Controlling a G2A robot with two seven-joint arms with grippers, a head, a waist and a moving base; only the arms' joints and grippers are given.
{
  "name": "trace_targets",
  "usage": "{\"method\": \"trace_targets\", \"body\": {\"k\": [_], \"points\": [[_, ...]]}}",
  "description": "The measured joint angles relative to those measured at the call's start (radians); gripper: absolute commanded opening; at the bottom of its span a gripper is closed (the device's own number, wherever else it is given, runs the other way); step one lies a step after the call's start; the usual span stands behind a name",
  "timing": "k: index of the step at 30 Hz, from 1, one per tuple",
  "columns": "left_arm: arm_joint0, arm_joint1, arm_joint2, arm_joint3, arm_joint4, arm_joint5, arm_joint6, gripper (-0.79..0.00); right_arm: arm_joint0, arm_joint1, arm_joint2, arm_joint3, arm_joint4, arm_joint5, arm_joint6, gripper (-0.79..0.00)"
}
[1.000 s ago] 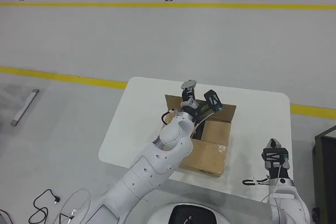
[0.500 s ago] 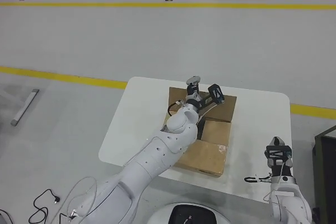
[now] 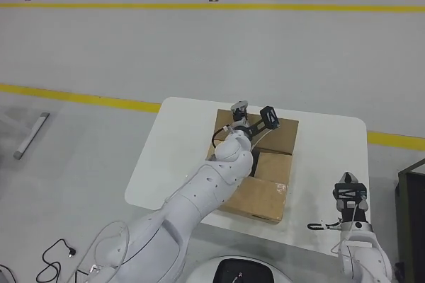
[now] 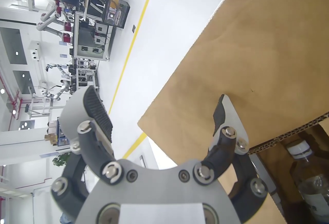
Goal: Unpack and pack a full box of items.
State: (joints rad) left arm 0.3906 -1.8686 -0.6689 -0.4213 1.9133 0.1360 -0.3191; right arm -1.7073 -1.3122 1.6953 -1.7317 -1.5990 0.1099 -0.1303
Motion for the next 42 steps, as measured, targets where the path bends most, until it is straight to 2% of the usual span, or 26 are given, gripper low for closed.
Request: {"method": "trace_targets", "body": {"k": [7,13,18,24,30,33,36,42], "points": [[-0.018,-0.03,0.004,0.064,-0.013,0.002,-0.001,0.0,-0.012,-0.001,0.004,-0.005,0.004,0.003,-0.004,-0.785],[-0.021,-0.04,-0.017,0.084,-0.055,0.017,0.039,0.0,-0.019,-0.002,0.005,-0.016,0.011,0.004,-0.007,-0.785],[-0.014,-0.033,-0.045,0.085,-0.087,0.031,0.077,0.0,-0.024,-0.003,0.005,-0.026,0.02,-0.002,-0.011,-0.785],[0.019,-0.007,-0.078,0.04,-0.095,0.064,0.119,0.0,-0.03,-0.004,0.0,-0.045,0.028,-0.013,-0.021,-0.785],[0.087,0.037,-0.115,-0.095,-0.06,0.067,0.12,0.0,-0.032,-0.005,-0.008,-0.05,0.018,-0.019,-0.025,-0.785],[0.141,0.065,-0.135,-0.201,-0.015,0.057,0.087,0.0,-0.033,-0.005,-0.013,-0.052,0.011,-0.02,-0.026,-0.785],[0.214,0.099,-0.169,-0.341,0.037,0.032,0.041,0.0,-0.033,-0.005,-0.016,-0.056,0.008,-0.021,-0.025,-0.785],[0.417,0.176,-0.275,-0.697,0.174,-0.088,-0.056,0.0,-0.033,-0.006,-0.016,-0.062,0.005,-0.023,-0.025,-0.785]]}}
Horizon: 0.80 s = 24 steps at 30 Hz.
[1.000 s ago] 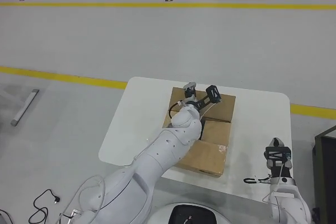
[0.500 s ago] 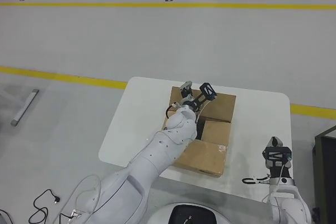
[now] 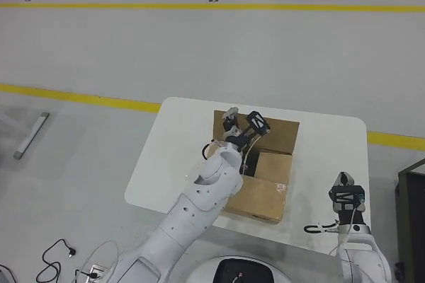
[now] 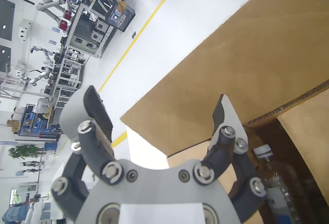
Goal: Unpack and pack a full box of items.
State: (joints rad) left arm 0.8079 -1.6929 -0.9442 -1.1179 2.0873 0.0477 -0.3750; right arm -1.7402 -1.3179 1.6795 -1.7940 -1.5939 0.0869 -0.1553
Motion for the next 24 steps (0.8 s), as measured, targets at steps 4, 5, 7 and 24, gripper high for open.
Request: {"method": "trace_targets", "body": {"k": [4,5,7,24], "points": [[0.163,0.042,-0.087,-0.251,0.057,-0.105,-0.043,0.0,0.005,0.0,0.001,-0.002,-0.001,-0.001,0.004,-0.785],[0.196,0.049,-0.104,-0.298,0.061,-0.122,-0.047,0.0,0.007,0.0,0.001,-0.003,0.0,-0.001,0.005,-0.785],[0.266,0.061,-0.137,-0.394,0.064,-0.153,-0.052,0.0,0.012,0.0,0.0,-0.007,-0.001,-0.003,0.008,-0.785],[0.53,0.106,-0.28,-0.683,-0.024,-0.24,0.006,0.0,0.088,0.015,-0.024,-0.022,-0.161,-0.141,0.005,-0.785]]}}
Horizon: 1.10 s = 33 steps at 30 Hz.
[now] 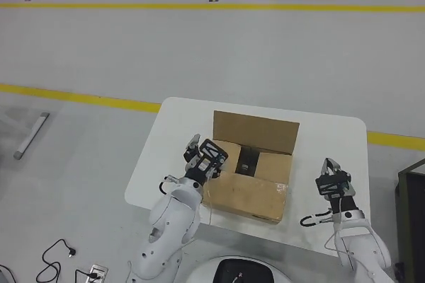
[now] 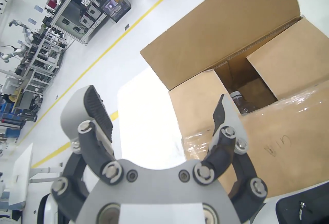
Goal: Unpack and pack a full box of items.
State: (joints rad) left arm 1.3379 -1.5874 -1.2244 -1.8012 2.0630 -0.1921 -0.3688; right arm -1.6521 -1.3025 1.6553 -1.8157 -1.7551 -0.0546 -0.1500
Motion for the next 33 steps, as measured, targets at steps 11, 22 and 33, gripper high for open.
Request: {"method": "trace_targets", "body": {"k": [11,22,33], "points": [[0.077,0.013,-0.079,-0.044,-0.125,0.043,0.066,0.0,0.01,0.004,-0.001,-0.012,-0.038,-0.017,-0.008,-0.785],[0.077,0.013,-0.078,-0.044,-0.123,0.042,0.066,0.0,0.253,0.018,-0.156,0.093,-0.381,-0.161,0.065,-0.785],[0.078,0.013,-0.079,-0.043,-0.126,0.044,0.067,0.0,0.531,0.008,-0.271,0.373,-0.426,-0.209,0.067,-0.785]]}}
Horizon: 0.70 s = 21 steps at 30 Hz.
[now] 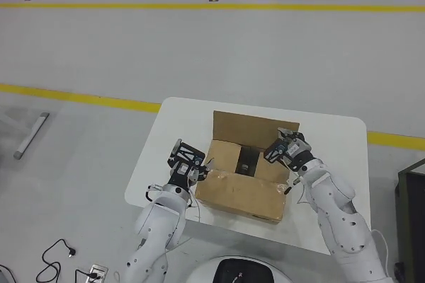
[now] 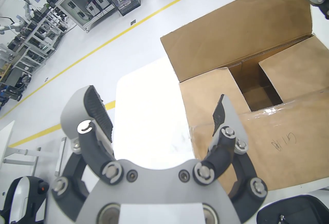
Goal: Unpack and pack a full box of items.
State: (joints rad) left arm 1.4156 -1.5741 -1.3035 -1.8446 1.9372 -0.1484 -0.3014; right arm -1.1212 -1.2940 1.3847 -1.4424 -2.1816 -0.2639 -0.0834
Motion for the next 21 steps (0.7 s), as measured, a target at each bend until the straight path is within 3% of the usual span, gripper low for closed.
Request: {"method": "trace_targets", "body": {"k": [11,21], "points": [[0.005,0.016,-0.119,-0.039,-0.029,0.067,-0.028,0.0,0.192,-0.023,-0.087,0.284,0.093,-0.024,-0.007,-0.785],[0.007,0.017,-0.126,-0.041,-0.029,0.068,-0.03,0.0,0.265,-0.038,-0.091,0.418,0.281,-0.105,0.042,-0.785]]}}
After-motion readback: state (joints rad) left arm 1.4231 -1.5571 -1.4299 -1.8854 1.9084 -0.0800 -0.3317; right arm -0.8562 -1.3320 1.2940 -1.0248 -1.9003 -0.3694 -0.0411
